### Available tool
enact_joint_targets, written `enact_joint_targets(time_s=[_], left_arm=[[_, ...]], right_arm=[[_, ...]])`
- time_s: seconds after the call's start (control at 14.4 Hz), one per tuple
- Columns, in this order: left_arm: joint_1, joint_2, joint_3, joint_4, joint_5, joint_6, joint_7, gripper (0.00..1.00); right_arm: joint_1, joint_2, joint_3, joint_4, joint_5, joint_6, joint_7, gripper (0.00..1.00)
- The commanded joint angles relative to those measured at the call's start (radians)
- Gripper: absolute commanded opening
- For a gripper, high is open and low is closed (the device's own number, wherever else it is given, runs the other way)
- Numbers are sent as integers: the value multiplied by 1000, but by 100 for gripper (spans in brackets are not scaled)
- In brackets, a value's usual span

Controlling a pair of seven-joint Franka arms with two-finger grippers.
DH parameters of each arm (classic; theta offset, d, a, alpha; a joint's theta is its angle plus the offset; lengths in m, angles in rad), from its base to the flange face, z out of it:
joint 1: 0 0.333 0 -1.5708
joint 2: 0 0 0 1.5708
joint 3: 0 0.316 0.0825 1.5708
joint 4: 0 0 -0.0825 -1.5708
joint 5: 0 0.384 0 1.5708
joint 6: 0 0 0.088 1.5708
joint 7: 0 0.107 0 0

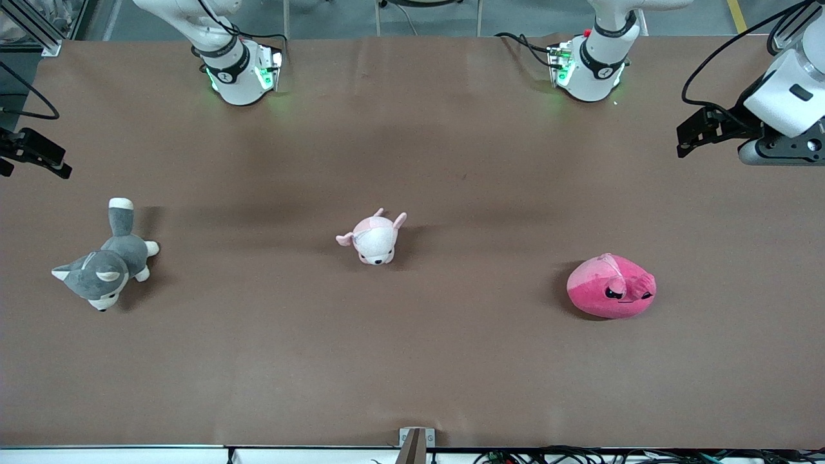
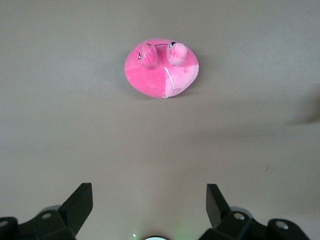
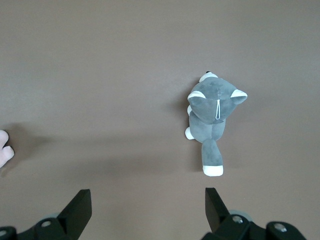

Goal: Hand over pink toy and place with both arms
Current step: 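Reach the left gripper toward the round pink plush toy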

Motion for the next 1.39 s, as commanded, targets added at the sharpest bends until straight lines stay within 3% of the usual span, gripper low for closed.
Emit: enact_joint_targets(time_s=[0.0,0.21,0.49,0.9,1.18,1.32], left_arm=[[-1,21,3,38,-4,-7,0,100],[2,25,4,53,2,-6,13,100],[3,119,6,104,-3,13,17,100],[54,277,7,75,-15,213,-64,100],[79,343,6,-37,-15,425,-64,100],[79,381,4,-53,-15,461,-66,100]], right_arm=[[5,-26,0,-23,-8,11,5,100],[5,-26,1,-25,-9,13,5,100],[3,-26,1,-25,-8,13,5,100],[3,-26,1,-25,-9,13,5,100],[3,-26,1,-25,-8,11,5,100],[3,-26,1,-25,-8,11,5,100]])
